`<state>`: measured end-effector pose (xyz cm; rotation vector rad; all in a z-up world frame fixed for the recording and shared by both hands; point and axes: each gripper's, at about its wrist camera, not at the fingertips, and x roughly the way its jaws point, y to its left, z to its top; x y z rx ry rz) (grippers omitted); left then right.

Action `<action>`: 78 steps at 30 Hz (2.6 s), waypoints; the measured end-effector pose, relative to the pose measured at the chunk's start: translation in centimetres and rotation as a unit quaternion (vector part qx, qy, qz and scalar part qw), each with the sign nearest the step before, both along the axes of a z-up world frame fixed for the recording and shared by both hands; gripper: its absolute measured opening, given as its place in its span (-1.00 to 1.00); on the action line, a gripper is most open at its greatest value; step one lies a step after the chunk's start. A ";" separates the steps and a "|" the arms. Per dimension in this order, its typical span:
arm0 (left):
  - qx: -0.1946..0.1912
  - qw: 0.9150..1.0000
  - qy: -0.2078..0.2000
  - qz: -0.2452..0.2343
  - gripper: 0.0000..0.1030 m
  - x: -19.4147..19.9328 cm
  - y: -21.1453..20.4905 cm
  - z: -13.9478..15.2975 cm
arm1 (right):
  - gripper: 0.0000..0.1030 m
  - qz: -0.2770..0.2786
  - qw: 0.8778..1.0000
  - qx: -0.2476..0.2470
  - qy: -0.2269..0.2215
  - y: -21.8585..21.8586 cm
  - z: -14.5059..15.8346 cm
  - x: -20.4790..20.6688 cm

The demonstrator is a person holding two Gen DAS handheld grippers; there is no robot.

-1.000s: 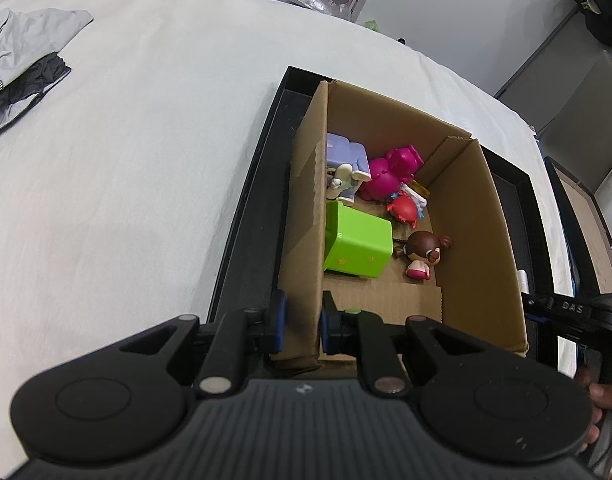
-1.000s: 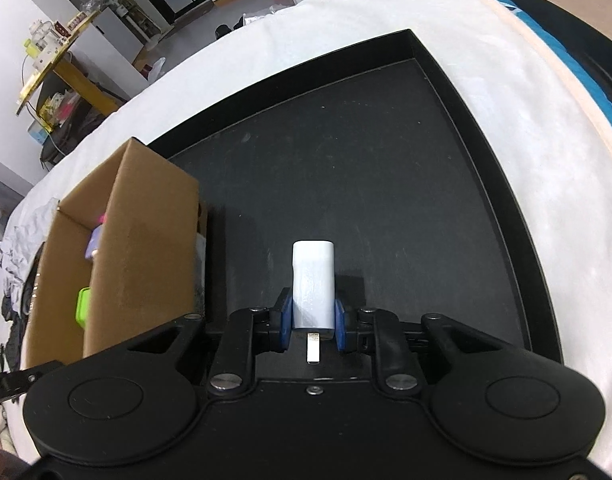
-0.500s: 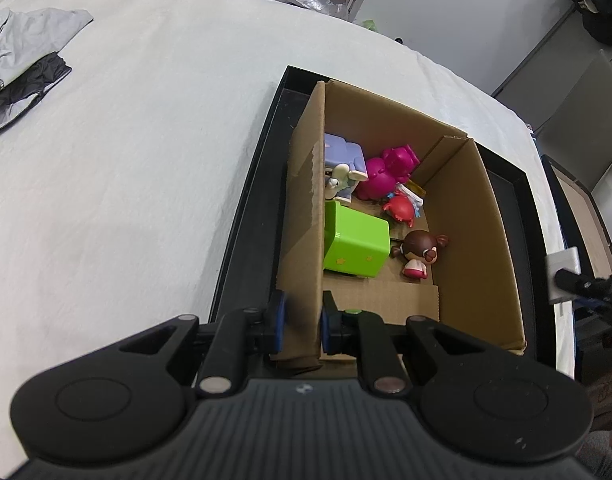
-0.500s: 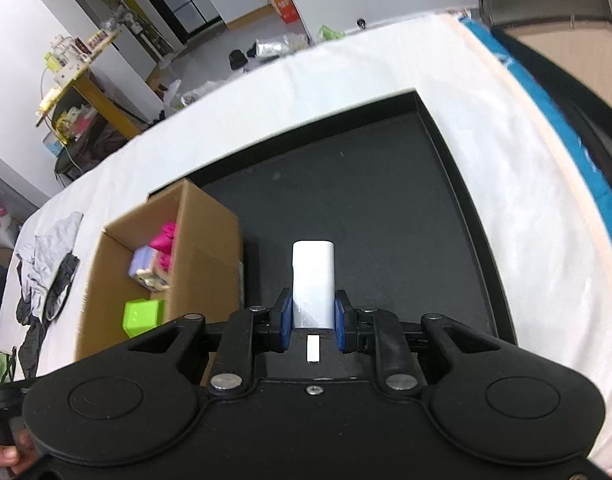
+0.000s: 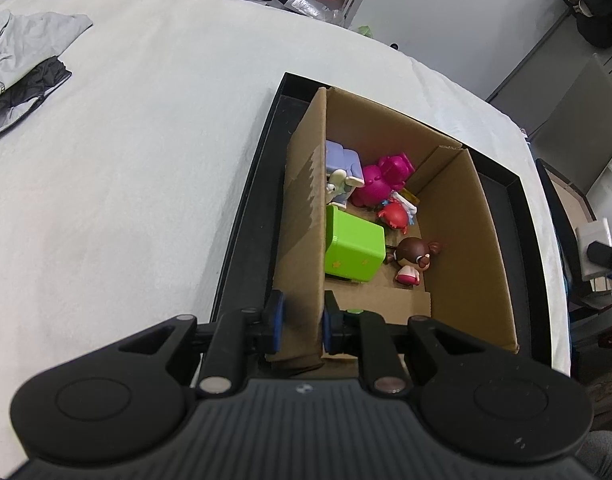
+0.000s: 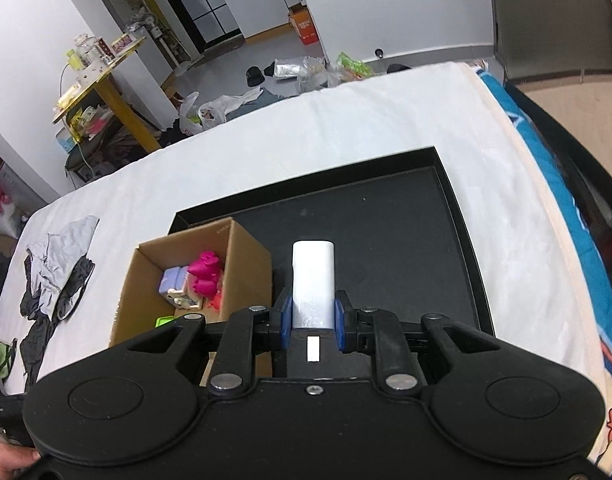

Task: Organize rigid objects
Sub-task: 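Lift the white charger with the right gripper and carry it over the box, then lower the charger into the box beside the green cube, open right gripper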

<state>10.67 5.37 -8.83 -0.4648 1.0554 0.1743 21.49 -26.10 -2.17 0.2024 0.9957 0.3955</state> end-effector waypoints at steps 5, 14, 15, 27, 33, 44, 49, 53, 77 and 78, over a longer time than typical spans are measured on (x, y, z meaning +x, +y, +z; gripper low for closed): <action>-0.005 1.000 -0.005 0.002 -0.65 -0.1 0.2 0.1 | -0.60 0.010 1.000 -0.007 -0.008 0.7 1.2 0.1; -0.013 1.000 -0.013 0.000 -0.64 -0.3 0.5 0.1 | -0.60 0.036 0.999 -0.010 -0.020 3.5 2.9 0.0; -0.014 1.000 -0.015 0.000 -0.64 -0.3 0.5 0.1 | -0.60 0.041 0.999 -0.013 -0.020 4.0 3.0 0.0; -0.023 1.000 -0.020 0.001 -0.63 -0.3 0.8 0.0 | -0.60 0.084 0.996 -0.022 -0.020 8.9 3.2 -0.3; -0.030 0.999 -0.024 0.000 -0.62 -0.4 1.1 -0.1 | -0.60 0.103 0.994 -0.034 -0.009 11.6 1.9 -0.3; -0.034 0.999 -0.024 -0.001 -0.62 -0.4 1.4 -0.3 | -0.60 0.124 0.990 -0.061 0.010 15.4 -1.2 -0.8; -0.034 0.999 -0.024 -0.002 -0.62 -0.4 1.5 -0.4 | -0.60 0.122 0.989 -0.080 0.013 16.2 -2.4 -0.5; -0.035 0.999 -0.023 -0.003 -0.62 -0.3 1.4 -0.4 | -0.60 0.121 0.988 -0.092 0.014 16.9 -3.6 -0.3; -0.040 0.999 -0.019 0.002 -0.63 -0.5 1.6 -0.4 | 0.00 0.132 0.988 -0.078 0.030 15.1 -2.0 -1.4; -0.039 0.999 -0.018 0.002 -0.64 -0.5 1.6 -0.4 | 0.02 0.132 0.988 -0.076 0.029 14.8 -1.8 -1.4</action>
